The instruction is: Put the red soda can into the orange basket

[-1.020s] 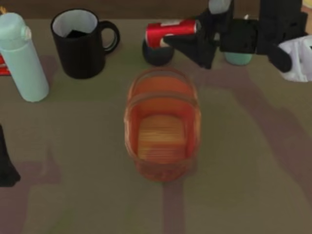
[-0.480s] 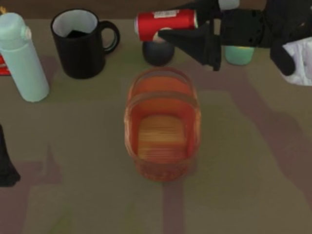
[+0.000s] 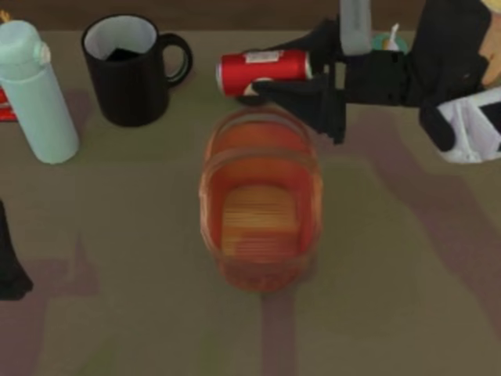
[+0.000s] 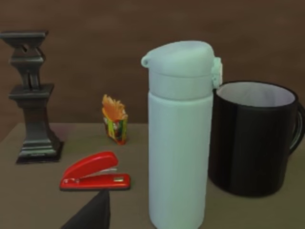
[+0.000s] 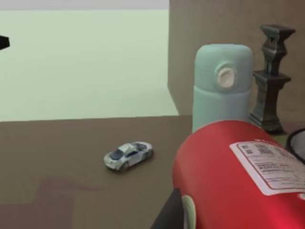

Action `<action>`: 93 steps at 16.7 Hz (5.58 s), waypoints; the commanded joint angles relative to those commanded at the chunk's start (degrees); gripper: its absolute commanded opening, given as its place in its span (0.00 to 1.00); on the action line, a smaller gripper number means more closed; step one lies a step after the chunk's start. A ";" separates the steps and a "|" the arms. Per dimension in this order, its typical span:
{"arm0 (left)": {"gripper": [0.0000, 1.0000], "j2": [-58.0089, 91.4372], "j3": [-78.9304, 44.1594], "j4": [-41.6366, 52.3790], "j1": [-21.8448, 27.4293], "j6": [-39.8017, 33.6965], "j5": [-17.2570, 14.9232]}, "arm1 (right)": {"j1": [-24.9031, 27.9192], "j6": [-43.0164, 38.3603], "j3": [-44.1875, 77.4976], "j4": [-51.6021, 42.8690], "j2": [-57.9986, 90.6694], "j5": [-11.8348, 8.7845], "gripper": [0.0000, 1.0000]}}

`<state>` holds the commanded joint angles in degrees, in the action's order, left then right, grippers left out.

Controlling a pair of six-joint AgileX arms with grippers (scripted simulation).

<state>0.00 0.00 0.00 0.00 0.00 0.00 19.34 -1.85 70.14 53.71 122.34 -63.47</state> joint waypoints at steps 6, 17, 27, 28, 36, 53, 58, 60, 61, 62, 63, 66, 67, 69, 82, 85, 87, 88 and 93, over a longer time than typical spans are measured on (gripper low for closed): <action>1.00 0.00 0.00 0.00 0.00 0.00 0.00 | 0.34 0.18 -3.16 9.92 6.92 0.22 0.00; 1.00 0.00 0.00 0.00 0.00 0.00 0.00 | 0.34 0.18 -3.16 9.92 6.92 0.22 0.60; 1.00 0.00 0.00 0.00 0.00 0.00 0.00 | 0.34 0.18 -3.16 9.92 6.92 0.22 1.00; 1.00 0.00 0.00 0.00 0.00 0.00 0.00 | 0.34 0.18 -3.16 9.92 6.92 0.22 1.00; 1.00 5.53 -5.45 4.26 2.55 3.19 -0.80 | -0.37 0.54 -7.27 6.57 1.89 2.28 1.00; 1.00 89.33 -89.86 64.29 29.76 47.34 -1.83 | -12.97 1.90 -54.24 -36.29 -80.16 44.44 1.00; 1.00 113.73 -114.50 80.41 36.40 59.66 -0.99 | -16.42 1.94 -64.58 -47.18 -105.85 56.21 1.00; 1.00 120.92 -121.65 85.06 38.27 63.24 -0.67 | -17.45 1.92 -67.25 -50.22 -113.52 59.54 1.00; 1.00 123.77 -124.48 86.89 39.01 64.67 -0.53 | -17.88 1.90 -68.26 -51.39 -116.47 60.83 1.00; 1.00 126.10 -126.78 88.36 39.61 65.84 -0.41 | -18.23 1.89 -69.04 -52.33 -118.83 61.89 1.00; 1.00 127.89 -128.53 89.47 40.07 66.74 -0.31 | -18.50 1.87 -69.61 -53.03 -120.59 62.68 1.00; 1.00 129.70 -130.28 90.56 40.54 67.68 -0.20 | -18.77 1.85 -70.14 -53.71 -122.34 63.47 1.00; 1.00 129.70 -130.28 90.56 40.54 67.68 -0.20 | -18.77 1.85 -70.14 -53.71 -122.34 63.47 1.00; 1.00 129.70 -130.28 90.56 40.54 67.68 -0.20 | -18.77 1.85 -70.14 -53.71 -122.34 63.47 1.00; 0.92 128.34 -123.39 85.02 40.50 67.71 -0.19 | -18.77 1.85 -70.14 -53.71 -122.34 63.47 1.00; 0.70 128.34 -123.39 85.02 40.50 67.71 -0.19 | -18.77 1.85 -70.14 -53.71 -122.34 63.47 1.00; 0.55 128.34 -123.39 85.02 40.50 67.71 -0.19 | -18.77 1.85 -70.14 -53.71 -122.34 63.47 1.00; 0.47 128.34 -123.39 85.02 40.50 67.71 -0.19 | -18.77 1.85 -70.14 -53.71 -122.34 63.47 1.00; 0.10 128.34 -123.39 85.02 40.50 67.71 -0.19 | -18.77 1.85 -70.14 -53.71 -122.34 63.47 1.00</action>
<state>128.34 -123.39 85.02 40.50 67.71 -0.19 0.57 0.00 0.00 0.00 0.00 0.00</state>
